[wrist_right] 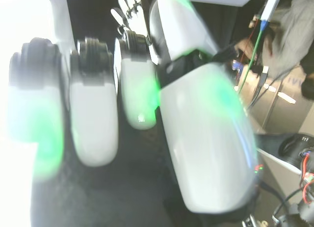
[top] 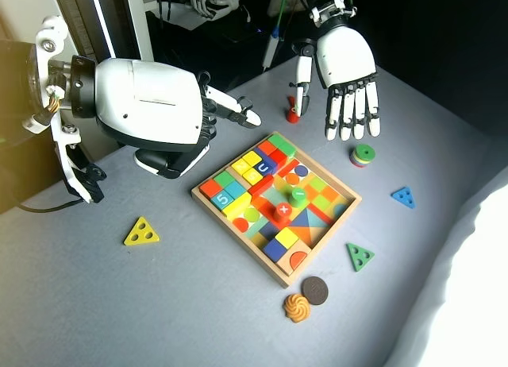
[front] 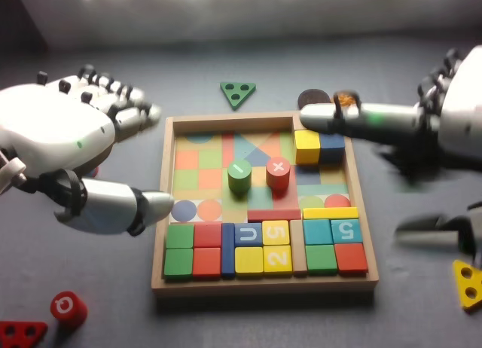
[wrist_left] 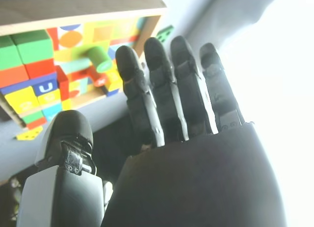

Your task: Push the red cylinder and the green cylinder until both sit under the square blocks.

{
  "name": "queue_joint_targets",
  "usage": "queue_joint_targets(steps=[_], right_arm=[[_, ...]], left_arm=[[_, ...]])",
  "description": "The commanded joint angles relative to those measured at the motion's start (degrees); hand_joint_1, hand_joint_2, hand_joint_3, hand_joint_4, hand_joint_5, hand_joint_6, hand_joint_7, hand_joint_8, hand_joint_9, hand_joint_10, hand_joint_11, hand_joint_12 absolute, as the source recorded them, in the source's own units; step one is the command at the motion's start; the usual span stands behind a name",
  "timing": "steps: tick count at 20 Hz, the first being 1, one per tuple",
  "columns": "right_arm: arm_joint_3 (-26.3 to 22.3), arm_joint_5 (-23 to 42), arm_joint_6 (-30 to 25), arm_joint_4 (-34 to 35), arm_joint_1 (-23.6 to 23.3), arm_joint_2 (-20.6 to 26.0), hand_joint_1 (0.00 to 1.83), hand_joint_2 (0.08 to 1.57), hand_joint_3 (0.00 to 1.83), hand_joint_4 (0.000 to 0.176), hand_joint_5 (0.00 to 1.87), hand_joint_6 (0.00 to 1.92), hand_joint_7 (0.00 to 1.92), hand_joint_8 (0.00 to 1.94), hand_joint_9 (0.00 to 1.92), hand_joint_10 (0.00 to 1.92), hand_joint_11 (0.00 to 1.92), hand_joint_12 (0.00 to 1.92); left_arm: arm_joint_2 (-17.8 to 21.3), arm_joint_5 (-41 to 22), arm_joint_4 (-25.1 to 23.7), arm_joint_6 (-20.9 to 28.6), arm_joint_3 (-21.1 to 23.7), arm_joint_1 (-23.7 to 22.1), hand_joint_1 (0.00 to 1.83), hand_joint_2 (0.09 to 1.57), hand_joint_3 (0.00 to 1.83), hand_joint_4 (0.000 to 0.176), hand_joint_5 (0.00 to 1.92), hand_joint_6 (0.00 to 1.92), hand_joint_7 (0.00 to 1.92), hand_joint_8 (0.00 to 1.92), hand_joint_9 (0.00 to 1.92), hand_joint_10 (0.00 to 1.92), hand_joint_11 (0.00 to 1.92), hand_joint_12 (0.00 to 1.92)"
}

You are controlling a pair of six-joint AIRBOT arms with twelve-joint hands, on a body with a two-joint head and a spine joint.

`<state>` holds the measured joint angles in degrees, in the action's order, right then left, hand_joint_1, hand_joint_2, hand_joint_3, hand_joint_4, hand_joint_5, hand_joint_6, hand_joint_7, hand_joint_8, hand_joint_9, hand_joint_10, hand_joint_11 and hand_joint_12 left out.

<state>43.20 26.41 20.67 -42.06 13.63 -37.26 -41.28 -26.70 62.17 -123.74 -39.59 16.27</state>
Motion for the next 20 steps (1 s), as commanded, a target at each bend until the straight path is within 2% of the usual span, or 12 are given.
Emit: queue_joint_targets(steps=[1, 6, 9, 11, 12, 13, 14, 15, 16, 17, 18, 20], right_arm=[[0.7, 3.7, -0.4, 1.4, 0.4, -0.5, 0.0, 1.16, 0.03, 0.0, 0.0, 0.0, 0.0, 0.0, 0.0, 0.0, 0.0, 0.0], [4.5, 2.1, 3.0, 5.6, 1.6, -4.4, 0.0, 1.17, 0.02, 0.0, 0.0, 0.0, 0.0, 0.0, 0.0, 0.0, 0.0, 0.0], [4.9, 0.0, 9.4, 3.6, 0.2, -5.5, 0.0, 1.21, 0.02, 0.0, 0.0, 0.0, 0.06, 0.01, 0.04, 0.01, 0.0, 0.0], [5.2, -2.6, 9.4, 1.0, -1.8, -6.0, 0.16, 1.24, 0.0, 0.0, 0.04, 0.04, 0.48, 0.07, 0.35, 0.17, 0.0, 0.81], [5.8, -3.9, 9.4, -0.4, -3.0, -6.4, 0.27, 1.22, 0.0, 0.0, 0.02, 0.03, 0.4, 0.84, 0.25, 0.89, 0.0, 1.14], [6.3, -4.3, 9.3, -1.1, -3.8, -6.7, 0.4, 1.19, 0.0, 0.0, 0.0, 0.01, 0.4, 1.68, 0.3, 1.71, 0.0, 1.77], [7.1, -4.5, 6.8, -4.3, -4.6, -7.2, 0.57, 1.14, 0.0, 0.0, 0.04, 0.01, 0.56, 1.89, 0.57, 1.88, 0.31, 1.89], [8.6, -4.9, -1.4, -11.6, -5.9, -8.2, 0.7, 1.1, 0.0, 0.0, 0.09, 0.02, 0.71, 1.93, 0.77, 1.91, 0.61, 1.91], [9.5, -5.2, -4.6, -14.4, -6.7, -8.7, 0.8, 1.06, 0.0, 0.0, 0.14, 0.02, 0.86, 1.94, 0.94, 1.92, 0.97, 1.92], [11.0, -5.8, -10.6, -18.8, -7.8, -9.7, 0.86, 1.04, 0.0, 0.0, 0.17, 0.02, 0.93, 1.94, 1.06, 1.92, 1.18, 1.92], [12.4, -6.4, -16.4, -23.1, -9.3, -10.6, 0.98, 1.01, 0.0, 0.0, 0.22, 0.02, 1.02, 1.94, 1.17, 1.92, 1.29, 1.92], [14.1, -7.9, -22.3, -28.8, -11.2, -12.5, 1.09, 0.96, 0.0, 0.0, 0.3, 0.03, 1.23, 1.94, 1.35, 1.92, 1.43, 1.92]], left_arm=[[0.6, -4.1, -1.2, -0.4, -0.4, -0.6, 0.0, 1.11, 0.05, 0.0, 0.0, 0.0, 0.0, 0.0, 0.0, 0.0, 0.0, 0.0], [0.4, -5.3, 1.6, -2.5, -0.5, -2.1, 0.0, 1.11, 0.04, 0.0, 0.0, 0.0, 0.0, 0.0, 0.0, 0.0, 0.0, 0.0], [0.4, -6.1, 3.3, -3.8, -0.6, -2.7, 0.0, 1.12, 0.04, 0.0, 0.0, 0.0, 0.0, 0.0, 0.0, 0.0, 0.0, 0.0], [0.4, -6.6, 3.6, -3.8, -0.6, -2.9, 0.0, 1.12, 0.04, 0.0, 0.0, 0.0, 0.0, 0.0, 0.0, 0.0, 0.0, 0.0], [0.4, -7.1, 4.1, -3.8, -0.6, -3.0, 0.0, 1.12, 0.04, 0.0, 0.0, 0.0, 0.0, 0.0, 0.0, 0.0, 0.0, 0.0], [0.4, -7.5, 4.2, -3.8, -0.5, -3.1, 0.0, 1.12, 0.03, 0.0, 0.0, 0.0, 0.0, 0.0, 0.0, 0.0, 0.01, 0.0], [0.4, -7.8, 4.3, -3.8, -0.4, -3.2, 0.0, 1.12, 0.03, 0.0, 0.0, 0.0, 0.0, 0.0, 0.0, 0.0, 0.0, 0.0], [0.4, -7.9, 4.3, -3.8, -0.4, -3.3, 0.0, 1.12, 0.03, 0.0, 0.0, 0.0, 0.0, 0.0, 0.0, 0.0, 0.0, 0.0], [0.4, -8.0, 4.4, -3.8, -0.4, -3.3, 0.0, 1.11, 0.03, 0.0, 0.0, 0.0, 0.0, 0.0, 0.0, 0.0, 0.0, 0.0], [0.4, -8.2, 4.7, -3.8, -0.4, -3.3, 0.0, 1.11, 0.03, 0.0, 0.0, 0.0, 0.0, 0.0, 0.0, 0.0, 0.01, 0.0], [0.4, -8.4, 5.0, -3.8, -0.4, -3.3, 0.0, 1.11, 0.03, 0.0, 0.0, 0.0, 0.0, 0.0, 0.0, 0.0, 0.01, 0.0], [0.4, -8.7, 5.3, -3.8, -0.5, -3.4, 0.0, 1.14, 0.03, 0.0, 0.01, 0.0, 0.0, 0.0, 0.0, 0.0, 0.01, 0.01]])
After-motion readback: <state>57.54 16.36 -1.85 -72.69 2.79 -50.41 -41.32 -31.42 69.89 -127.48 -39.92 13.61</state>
